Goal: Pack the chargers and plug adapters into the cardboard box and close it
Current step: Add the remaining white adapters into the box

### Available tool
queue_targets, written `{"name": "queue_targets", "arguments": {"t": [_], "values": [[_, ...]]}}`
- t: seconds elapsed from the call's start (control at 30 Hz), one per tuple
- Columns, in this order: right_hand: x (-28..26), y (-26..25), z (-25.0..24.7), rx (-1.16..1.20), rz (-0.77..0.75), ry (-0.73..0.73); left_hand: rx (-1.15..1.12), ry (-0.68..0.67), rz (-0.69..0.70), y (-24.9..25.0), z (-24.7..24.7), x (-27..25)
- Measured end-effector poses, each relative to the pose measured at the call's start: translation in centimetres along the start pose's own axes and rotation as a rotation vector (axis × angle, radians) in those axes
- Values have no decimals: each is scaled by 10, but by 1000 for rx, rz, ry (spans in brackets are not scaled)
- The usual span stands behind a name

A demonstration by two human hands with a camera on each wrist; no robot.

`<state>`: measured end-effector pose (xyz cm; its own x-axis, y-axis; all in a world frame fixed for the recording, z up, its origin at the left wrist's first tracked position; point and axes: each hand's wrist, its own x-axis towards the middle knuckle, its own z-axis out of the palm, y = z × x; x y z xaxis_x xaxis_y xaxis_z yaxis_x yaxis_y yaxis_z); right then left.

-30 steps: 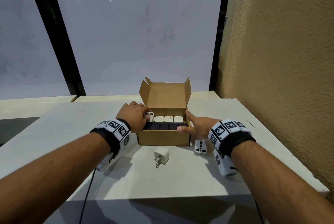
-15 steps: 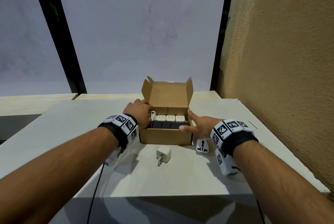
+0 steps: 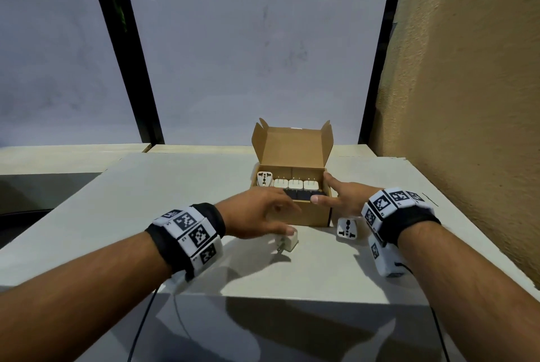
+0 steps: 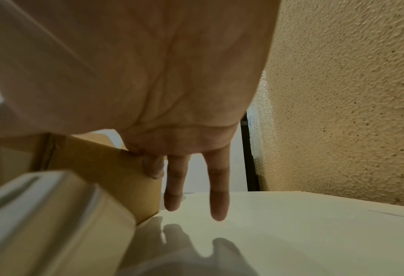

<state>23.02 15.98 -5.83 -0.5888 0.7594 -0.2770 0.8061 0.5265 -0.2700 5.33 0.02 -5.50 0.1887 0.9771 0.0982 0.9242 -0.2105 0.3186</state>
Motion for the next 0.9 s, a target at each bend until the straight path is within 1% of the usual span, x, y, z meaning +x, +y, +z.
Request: {"name": "queue_targets", "arguments": {"t": [0.07, 0.13, 0.2, 0.27, 0.33, 0.5, 0.63, 0.77, 0.9], "values": [[0, -1, 0, 0, 6, 2, 40, -124, -41, 0, 8, -4], [-1, -2, 0, -6, 14, 5, 74, -192, -65, 1, 17, -6], [-2, -2, 0, -8, 17, 2, 66, -174, -97, 3, 23, -6], [-3, -2, -1, -3, 17, -4, 22, -96, -134, 7, 27, -5], [-3, -2, -1, -4, 19, -7, -24, -47, -169, 10, 29, -3], [-1, -3, -1, -16, 26, -5, -44, -9, -187, 13, 28, -4], [-1, -3, -1, -16, 30, -4, -48, -22, -223, 13, 24, -6], [-1, -2, -1, -6, 15, -4, -34, -90, -191, 12, 27, -10], [0, -1, 0, -11, 10, -3, -29, -123, -179, 15, 31, -11]]}}
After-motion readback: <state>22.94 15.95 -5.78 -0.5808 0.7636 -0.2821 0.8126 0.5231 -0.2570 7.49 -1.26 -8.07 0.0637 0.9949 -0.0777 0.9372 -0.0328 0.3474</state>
